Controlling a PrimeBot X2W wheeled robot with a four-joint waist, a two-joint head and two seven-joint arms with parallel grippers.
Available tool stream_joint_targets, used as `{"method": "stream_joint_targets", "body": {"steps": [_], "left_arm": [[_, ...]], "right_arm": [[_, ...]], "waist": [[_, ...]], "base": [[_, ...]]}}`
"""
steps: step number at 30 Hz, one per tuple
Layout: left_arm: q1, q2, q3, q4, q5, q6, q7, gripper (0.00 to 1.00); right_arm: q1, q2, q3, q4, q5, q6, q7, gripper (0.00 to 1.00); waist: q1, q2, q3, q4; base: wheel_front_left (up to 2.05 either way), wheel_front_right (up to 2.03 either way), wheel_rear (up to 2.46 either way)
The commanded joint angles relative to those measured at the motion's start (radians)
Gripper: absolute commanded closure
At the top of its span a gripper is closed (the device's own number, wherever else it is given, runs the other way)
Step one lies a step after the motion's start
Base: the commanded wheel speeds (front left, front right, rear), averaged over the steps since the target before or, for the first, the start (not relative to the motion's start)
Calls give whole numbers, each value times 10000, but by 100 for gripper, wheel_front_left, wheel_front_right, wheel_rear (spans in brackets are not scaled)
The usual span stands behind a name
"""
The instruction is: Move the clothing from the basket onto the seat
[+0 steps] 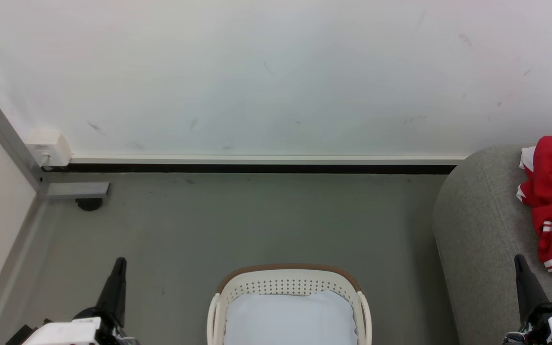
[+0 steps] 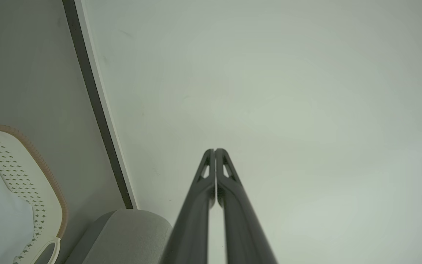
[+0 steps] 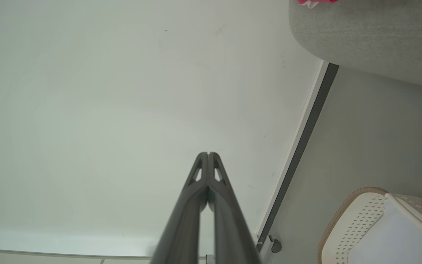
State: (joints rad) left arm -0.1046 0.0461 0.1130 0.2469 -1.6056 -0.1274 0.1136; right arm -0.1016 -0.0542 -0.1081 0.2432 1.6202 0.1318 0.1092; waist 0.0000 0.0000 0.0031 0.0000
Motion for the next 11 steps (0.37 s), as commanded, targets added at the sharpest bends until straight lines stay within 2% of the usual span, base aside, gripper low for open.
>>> {"method": "stream_joint_targets", "body": {"steps": [1,11], "left_arm": [[-79,77,27,-28,-134,-61,46,100],[-79,77,27,-27,-134,-62,46,100]], "right_arm": [[-113,5,-43,25,-62,-21,49,100],[-114,12,-52,26,-65,-21,30,100]], "waist": [[0,0,0,0],[0,0,0,0]], "base": [[0,0,0],[0,0,0]]}}
